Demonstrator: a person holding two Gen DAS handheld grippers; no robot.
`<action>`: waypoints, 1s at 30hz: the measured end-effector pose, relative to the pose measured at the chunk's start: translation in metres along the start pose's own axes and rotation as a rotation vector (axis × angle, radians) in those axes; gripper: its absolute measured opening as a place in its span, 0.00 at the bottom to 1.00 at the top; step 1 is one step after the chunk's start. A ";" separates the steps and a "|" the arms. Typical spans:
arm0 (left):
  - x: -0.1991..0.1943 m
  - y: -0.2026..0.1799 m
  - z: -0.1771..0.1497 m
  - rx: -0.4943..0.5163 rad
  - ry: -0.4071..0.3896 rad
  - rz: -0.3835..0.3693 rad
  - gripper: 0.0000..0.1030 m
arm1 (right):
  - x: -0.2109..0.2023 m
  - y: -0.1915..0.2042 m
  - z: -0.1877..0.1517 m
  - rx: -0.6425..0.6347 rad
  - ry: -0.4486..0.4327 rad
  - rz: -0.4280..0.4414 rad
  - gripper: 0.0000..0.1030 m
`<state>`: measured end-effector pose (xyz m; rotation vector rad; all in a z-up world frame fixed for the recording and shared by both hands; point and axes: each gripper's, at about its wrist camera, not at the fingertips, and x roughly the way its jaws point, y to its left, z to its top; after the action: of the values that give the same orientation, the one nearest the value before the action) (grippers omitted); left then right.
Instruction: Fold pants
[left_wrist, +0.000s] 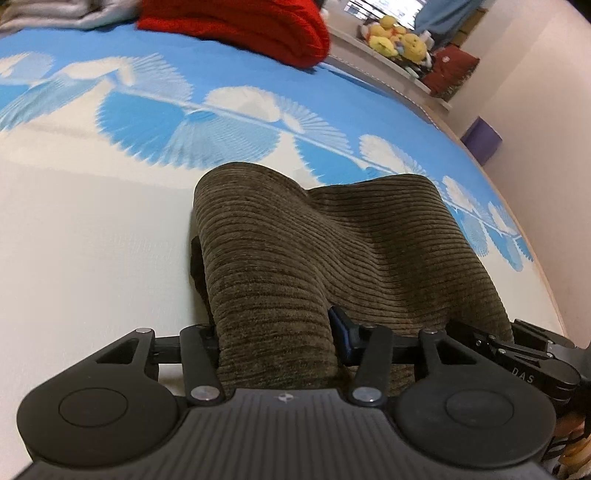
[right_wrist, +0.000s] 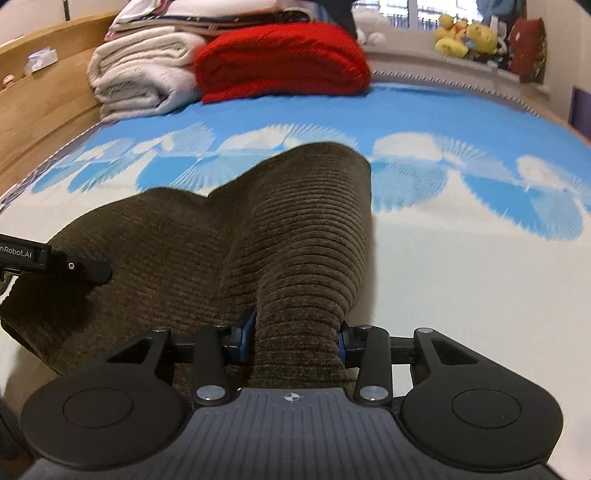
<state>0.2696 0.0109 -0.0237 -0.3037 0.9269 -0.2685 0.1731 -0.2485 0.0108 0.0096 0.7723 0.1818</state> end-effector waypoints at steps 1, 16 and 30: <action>0.009 -0.008 0.008 0.016 0.007 -0.004 0.54 | 0.003 -0.011 0.003 0.008 -0.002 -0.005 0.40; 0.108 -0.114 0.064 0.138 0.015 -0.038 0.53 | 0.031 -0.147 0.019 0.140 -0.032 -0.095 0.41; 0.073 -0.113 0.048 0.239 -0.102 0.014 0.76 | 0.001 -0.138 0.038 0.093 -0.105 -0.316 0.70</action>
<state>0.3397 -0.1125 -0.0092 -0.0901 0.7874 -0.3444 0.2224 -0.3825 0.0275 -0.0142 0.6677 -0.1536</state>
